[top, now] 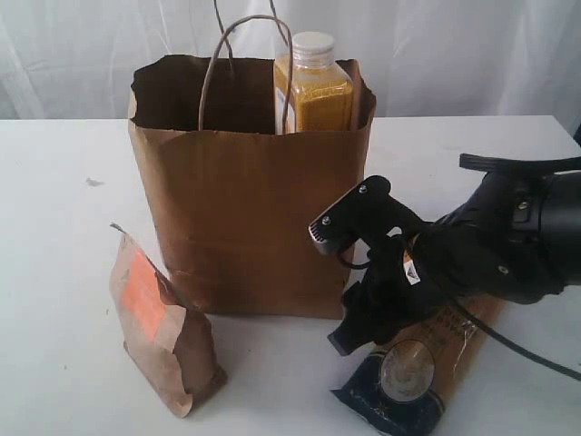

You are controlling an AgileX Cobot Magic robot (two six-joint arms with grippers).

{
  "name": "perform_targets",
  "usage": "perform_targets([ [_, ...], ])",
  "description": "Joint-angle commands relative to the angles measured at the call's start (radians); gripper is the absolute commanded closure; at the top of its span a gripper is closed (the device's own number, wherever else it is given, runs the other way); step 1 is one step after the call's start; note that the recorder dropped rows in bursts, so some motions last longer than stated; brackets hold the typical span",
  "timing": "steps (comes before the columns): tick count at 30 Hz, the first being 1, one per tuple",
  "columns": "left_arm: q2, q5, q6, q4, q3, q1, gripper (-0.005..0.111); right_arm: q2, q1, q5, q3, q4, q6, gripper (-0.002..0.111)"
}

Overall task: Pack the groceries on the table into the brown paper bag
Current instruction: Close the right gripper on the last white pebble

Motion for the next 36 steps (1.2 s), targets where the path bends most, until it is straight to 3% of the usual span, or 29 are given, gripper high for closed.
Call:
perform_targets([
  [1, -0.004, -0.002, 0.003, -0.004, 0.004, 0.003, 0.107, 0.003, -0.009, -0.026, -0.006, 0.022, -0.016, 0.054],
  [16, -0.004, -0.002, 0.003, -0.004, 0.004, 0.003, 0.107, 0.17, -0.022, -0.028, -0.05, 0.057, -0.057, 0.054],
  [33, -0.004, -0.002, 0.003, -0.004, 0.004, 0.003, 0.107, 0.21, -0.054, -0.022, -0.054, 0.086, -0.082, 0.054],
  [36, -0.004, -0.002, 0.003, -0.004, 0.004, 0.003, 0.107, 0.21, -0.054, -0.021, -0.054, 0.087, -0.082, 0.059],
])
